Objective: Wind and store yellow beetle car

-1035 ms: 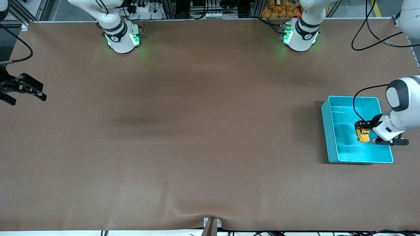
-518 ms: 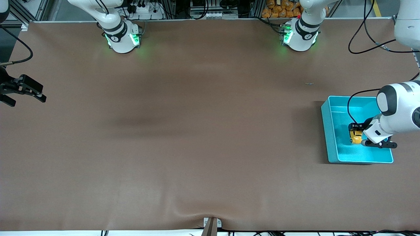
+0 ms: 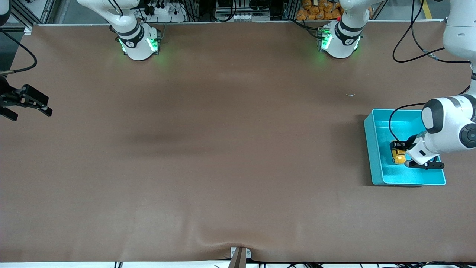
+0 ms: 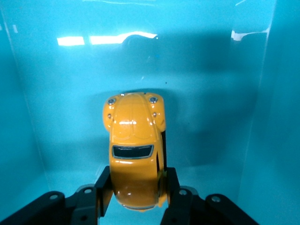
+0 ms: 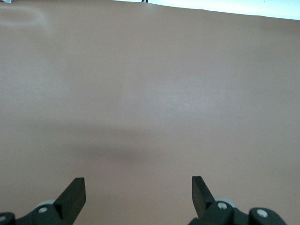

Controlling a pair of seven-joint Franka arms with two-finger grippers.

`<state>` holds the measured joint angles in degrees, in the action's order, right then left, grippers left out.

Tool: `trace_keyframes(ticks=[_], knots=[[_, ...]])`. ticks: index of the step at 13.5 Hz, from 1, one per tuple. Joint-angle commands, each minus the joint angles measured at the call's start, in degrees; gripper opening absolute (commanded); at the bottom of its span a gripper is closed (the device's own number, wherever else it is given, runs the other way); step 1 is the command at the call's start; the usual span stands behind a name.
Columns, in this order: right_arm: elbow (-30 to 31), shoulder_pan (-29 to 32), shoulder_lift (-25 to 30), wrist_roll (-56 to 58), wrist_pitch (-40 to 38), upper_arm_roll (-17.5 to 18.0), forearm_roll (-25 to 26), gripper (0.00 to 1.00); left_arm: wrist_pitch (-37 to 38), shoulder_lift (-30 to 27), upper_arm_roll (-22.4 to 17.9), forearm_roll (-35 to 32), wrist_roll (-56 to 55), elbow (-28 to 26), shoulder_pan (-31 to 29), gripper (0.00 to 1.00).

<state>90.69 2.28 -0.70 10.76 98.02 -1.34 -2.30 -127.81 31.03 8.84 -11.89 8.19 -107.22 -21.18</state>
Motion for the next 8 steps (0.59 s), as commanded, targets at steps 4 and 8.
trace_keyframes(ticks=[4,8], knots=[[0.54,-0.08,0.53,-2.24,-0.02,0.1,-0.25,1.0,0.63,-3.24,0.3,-1.39,-1.6,0.78,0.09,1.0],[0.54,-0.26,0.62,-4.25,-0.11,0.19,-0.25,1.0,3.79,-11.32,2.92,-0.6,-0.9,1.4,0.09,1.0]])
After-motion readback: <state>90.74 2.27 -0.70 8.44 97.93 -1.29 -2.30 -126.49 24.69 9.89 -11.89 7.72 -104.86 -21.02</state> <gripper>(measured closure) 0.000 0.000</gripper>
